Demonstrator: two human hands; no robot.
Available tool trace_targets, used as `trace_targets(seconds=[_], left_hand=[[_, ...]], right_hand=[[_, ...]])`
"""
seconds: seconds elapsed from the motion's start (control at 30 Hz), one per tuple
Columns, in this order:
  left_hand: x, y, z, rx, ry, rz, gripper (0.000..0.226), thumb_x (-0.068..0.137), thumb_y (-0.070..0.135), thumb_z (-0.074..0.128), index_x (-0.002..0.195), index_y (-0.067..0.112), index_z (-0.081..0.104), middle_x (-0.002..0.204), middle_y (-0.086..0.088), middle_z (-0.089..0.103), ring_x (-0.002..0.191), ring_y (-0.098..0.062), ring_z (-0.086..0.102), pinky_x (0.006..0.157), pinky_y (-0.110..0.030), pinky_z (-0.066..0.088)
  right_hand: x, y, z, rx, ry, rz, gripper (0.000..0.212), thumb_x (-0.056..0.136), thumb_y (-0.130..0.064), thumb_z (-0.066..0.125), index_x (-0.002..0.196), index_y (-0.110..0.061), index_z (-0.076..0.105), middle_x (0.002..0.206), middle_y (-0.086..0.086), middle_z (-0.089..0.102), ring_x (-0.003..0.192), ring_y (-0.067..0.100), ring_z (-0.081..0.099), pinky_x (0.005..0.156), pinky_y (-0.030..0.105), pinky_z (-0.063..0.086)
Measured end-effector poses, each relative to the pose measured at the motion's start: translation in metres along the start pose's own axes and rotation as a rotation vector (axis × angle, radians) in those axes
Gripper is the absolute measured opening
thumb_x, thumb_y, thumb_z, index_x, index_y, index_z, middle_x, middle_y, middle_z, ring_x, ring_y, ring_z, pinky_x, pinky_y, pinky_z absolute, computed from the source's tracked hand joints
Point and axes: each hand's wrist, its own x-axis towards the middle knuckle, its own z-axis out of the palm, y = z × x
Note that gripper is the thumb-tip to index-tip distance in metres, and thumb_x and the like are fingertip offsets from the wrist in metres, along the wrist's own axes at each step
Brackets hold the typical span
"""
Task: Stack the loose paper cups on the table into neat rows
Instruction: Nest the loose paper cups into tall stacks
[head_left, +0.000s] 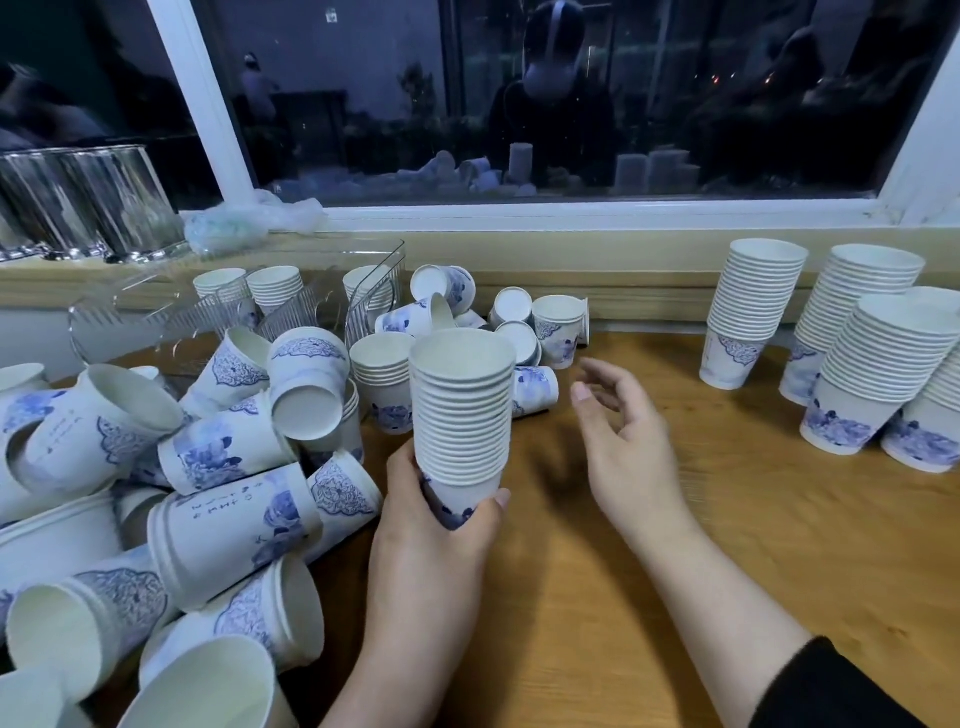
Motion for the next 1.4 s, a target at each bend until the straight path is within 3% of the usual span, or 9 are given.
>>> trace_targets(seconds=[0.1,0.2,0.33,0.5,0.67,0.83,1.13,1.3,1.4], left_hand=[[0.003,-0.002,-0.002,-0.046,0.015,-0.042,0.051,0.078,0.023,0.082,0.118,0.037,0.053,0.106,0.025,0.069,0.095,0.009,0.063,0.086,-0.026,0.05],[0.007,-0.005,-0.004,-0.072,0.017,-0.06,0.049,0.08,0.019,0.081,0.115,0.037,0.053,0.102,0.027,0.069,0.092,0.01,0.063,0.083,-0.023,0.048],[0.008,-0.005,-0.002,-0.075,0.007,-0.062,0.049,0.08,0.018,0.08,0.116,0.038,0.053,0.103,0.03,0.068,0.095,0.012,0.062,0.079,-0.016,0.045],[0.008,-0.006,-0.001,-0.105,0.027,-0.085,0.053,0.08,0.02,0.08,0.121,0.039,0.052,0.108,0.028,0.067,0.099,0.012,0.061,0.081,-0.015,0.045],[0.009,-0.006,0.0,-0.119,0.028,-0.097,0.053,0.079,0.021,0.081,0.12,0.038,0.053,0.107,0.026,0.068,0.097,0.01,0.062,0.084,-0.019,0.048],[0.009,-0.007,0.0,-0.121,0.038,-0.091,0.051,0.078,0.023,0.081,0.119,0.038,0.054,0.107,0.025,0.069,0.1,0.006,0.063,0.087,-0.026,0.049],[0.008,-0.005,0.001,-0.105,0.02,-0.076,0.054,0.079,0.021,0.082,0.12,0.039,0.053,0.105,0.028,0.068,0.096,0.009,0.063,0.082,-0.021,0.047],[0.007,-0.004,0.0,-0.075,-0.022,-0.044,0.054,0.08,0.016,0.081,0.12,0.041,0.054,0.105,0.035,0.065,0.098,0.013,0.06,0.079,-0.01,0.044],[0.007,-0.003,0.0,-0.061,-0.044,-0.031,0.053,0.08,0.013,0.08,0.118,0.041,0.055,0.104,0.036,0.065,0.097,0.014,0.061,0.077,-0.004,0.043]], right_hand=[[0.016,0.029,-0.006,-0.314,-0.058,0.034,0.034,0.093,-0.018,0.066,0.125,-0.025,0.06,0.123,-0.007,0.057,0.113,0.009,0.055,0.102,0.031,0.045],[0.028,0.039,-0.001,-0.526,-0.16,-0.092,0.047,0.089,-0.016,0.068,0.134,-0.02,0.056,0.14,-0.004,0.051,0.131,0.016,0.045,0.113,0.034,0.034],[0.035,0.041,0.019,-0.716,-0.364,-0.283,0.06,0.082,-0.02,0.073,0.138,-0.026,0.052,0.15,-0.005,0.043,0.142,0.018,0.033,0.111,0.043,0.028],[0.037,0.044,0.031,-0.864,-0.401,-0.368,0.084,0.068,-0.027,0.075,0.142,-0.038,0.038,0.141,-0.004,0.046,0.136,0.02,0.038,0.112,0.046,0.022],[0.039,0.039,0.035,-0.973,-0.382,-0.387,0.085,0.067,-0.037,0.078,0.14,-0.045,0.035,0.139,-0.008,0.04,0.13,0.017,0.035,0.11,0.046,0.025],[0.038,0.043,0.029,-0.903,-0.388,-0.397,0.078,0.066,-0.033,0.082,0.134,-0.036,0.042,0.138,-0.011,0.047,0.136,0.015,0.038,0.116,0.049,0.013],[0.038,0.02,0.011,-0.698,-0.189,-0.299,0.061,0.077,-0.04,0.078,0.131,-0.03,0.053,0.129,-0.006,0.051,0.118,0.016,0.05,0.099,0.039,0.039],[0.035,-0.001,-0.005,-0.166,0.181,-0.242,0.035,0.084,-0.041,0.071,0.115,-0.027,0.06,0.113,-0.007,0.061,0.107,0.01,0.058,0.095,0.037,0.048],[0.033,-0.035,-0.007,0.083,0.26,-0.266,0.019,0.088,-0.04,0.062,0.101,-0.027,0.061,0.093,-0.021,0.064,0.088,-0.002,0.058,0.082,0.02,0.046]])
